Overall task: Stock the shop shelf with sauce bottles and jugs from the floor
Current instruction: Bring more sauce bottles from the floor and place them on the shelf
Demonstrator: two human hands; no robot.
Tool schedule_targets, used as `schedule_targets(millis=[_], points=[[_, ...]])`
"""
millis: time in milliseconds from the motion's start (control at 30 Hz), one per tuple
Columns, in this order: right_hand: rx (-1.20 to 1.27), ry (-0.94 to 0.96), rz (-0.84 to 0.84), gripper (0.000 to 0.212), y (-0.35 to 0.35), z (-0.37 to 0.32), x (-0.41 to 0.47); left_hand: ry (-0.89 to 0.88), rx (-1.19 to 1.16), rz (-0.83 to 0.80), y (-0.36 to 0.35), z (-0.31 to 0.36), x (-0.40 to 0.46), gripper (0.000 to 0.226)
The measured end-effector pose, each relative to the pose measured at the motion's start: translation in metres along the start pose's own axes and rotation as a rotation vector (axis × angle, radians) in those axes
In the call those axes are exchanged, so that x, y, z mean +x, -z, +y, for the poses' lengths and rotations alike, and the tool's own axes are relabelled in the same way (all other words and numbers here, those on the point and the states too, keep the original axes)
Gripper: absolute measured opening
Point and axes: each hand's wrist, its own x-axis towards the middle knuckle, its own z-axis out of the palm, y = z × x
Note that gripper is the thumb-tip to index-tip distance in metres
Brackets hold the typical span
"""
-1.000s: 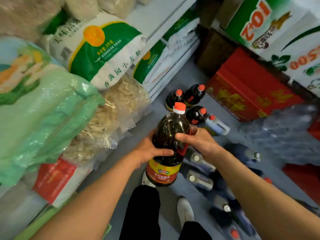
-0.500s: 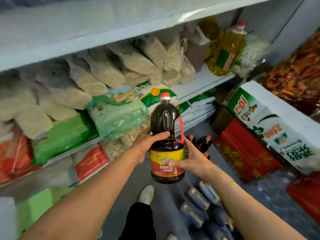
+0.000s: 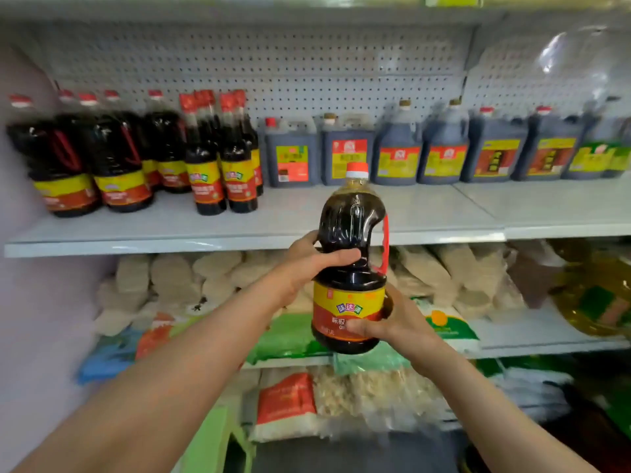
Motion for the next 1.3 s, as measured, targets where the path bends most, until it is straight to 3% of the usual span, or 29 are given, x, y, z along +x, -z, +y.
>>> schedule_targets(millis=[267, 400, 533, 633, 800, 967, 1167, 1300], points=[[-0.065, 0.185, -0.121, 0.078, -0.104, -0.085, 0.135, -0.161, 0.043, 0.199, 0.167, 0.041, 0.032, 0.094], [-0.094, 0.224, -0.142, 0.083, -0.173, -0.096, 0.198, -0.160, 0.037, 0.295, 0.248, 0.037, 0.044, 0.103], [-0.121, 0.249, -0.152, 0.088, -0.240, -0.098, 0.247, -0.154, 0.004, 0.346, 0.315, 0.019, 0.053, 0.081], [-0.115, 0.265, -0.156, 0.088, -0.281, -0.095, 0.276, -0.158, -0.030, 0.376, 0.358, 0.002, 0.061, 0.096], [-0.166, 0.279, -0.148, 0.091, -0.322, -0.089, 0.313, -0.169, -0.011, 0.376, 0.407, -0.021, 0.080, 0.090], [-0.245, 0.347, -0.005, 0.096, -0.352, -0.093, 0.341, -0.098, 0.163, 0.332, 0.447, -0.015, 0.099, 0.106], [-0.371, 0.334, 0.213, 0.112, -0.377, -0.089, 0.358, -0.027, 0.262, 0.294, 0.467, -0.006, 0.118, 0.069], [-0.240, 0.274, 0.208, 0.087, -0.382, -0.082, 0.366, -0.015, 0.282, 0.311, 0.472, -0.007, 0.132, 0.072]])
